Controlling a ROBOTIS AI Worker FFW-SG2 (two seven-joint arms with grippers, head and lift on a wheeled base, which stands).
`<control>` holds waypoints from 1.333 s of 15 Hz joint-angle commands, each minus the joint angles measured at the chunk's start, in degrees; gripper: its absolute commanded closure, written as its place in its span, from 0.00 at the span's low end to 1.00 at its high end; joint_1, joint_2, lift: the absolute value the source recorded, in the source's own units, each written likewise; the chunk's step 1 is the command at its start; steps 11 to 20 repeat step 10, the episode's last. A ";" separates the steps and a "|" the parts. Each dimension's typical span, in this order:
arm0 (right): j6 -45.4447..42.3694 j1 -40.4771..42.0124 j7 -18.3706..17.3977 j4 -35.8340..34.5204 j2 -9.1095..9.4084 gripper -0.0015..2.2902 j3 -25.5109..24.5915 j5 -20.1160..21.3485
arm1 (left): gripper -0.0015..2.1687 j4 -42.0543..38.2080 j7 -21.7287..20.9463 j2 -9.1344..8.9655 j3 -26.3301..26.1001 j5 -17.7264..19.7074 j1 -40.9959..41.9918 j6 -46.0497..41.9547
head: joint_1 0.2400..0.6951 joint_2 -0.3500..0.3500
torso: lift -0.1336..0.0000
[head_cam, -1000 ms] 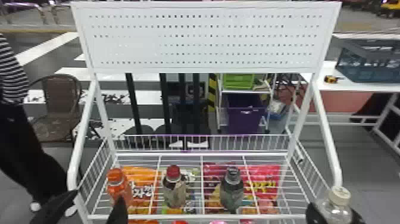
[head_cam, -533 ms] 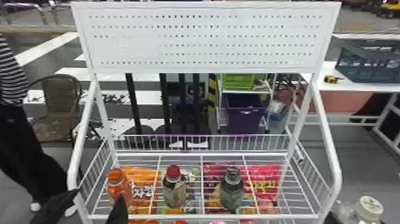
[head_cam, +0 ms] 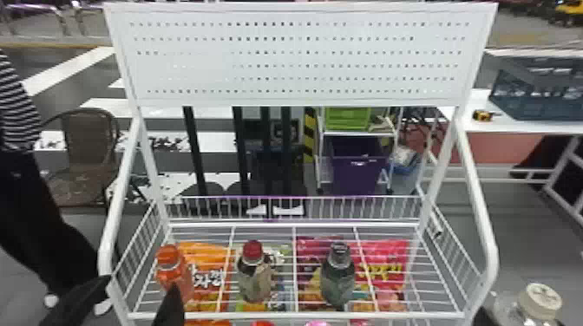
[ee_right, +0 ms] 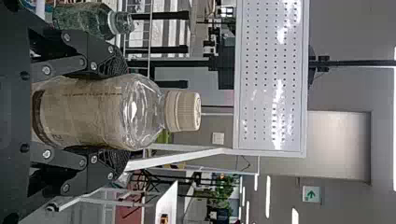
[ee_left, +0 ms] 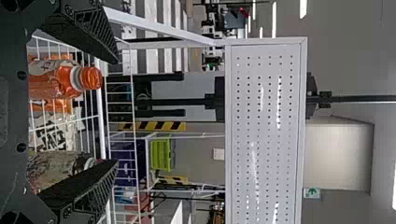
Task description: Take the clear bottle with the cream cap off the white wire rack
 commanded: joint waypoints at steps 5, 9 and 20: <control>-0.79 0.78 0.04 -0.70 0.00 0.31 0.02 -0.35 | 0.06 -0.51 -0.09 0.01 0.18 -0.01 0.31 0.00 | 0.57 0.50 | 1.00; -0.97 1.22 0.04 -0.87 0.00 0.31 -0.07 -0.35 | 0.06 -0.51 -0.09 0.01 0.18 -0.01 0.31 0.00 | 0.57 0.50 | 1.00; -0.97 1.22 0.04 -0.96 0.00 0.31 0.02 -0.35 | 0.06 -0.51 -0.09 0.01 0.18 -0.01 0.31 0.00 | 0.57 0.50 | 1.00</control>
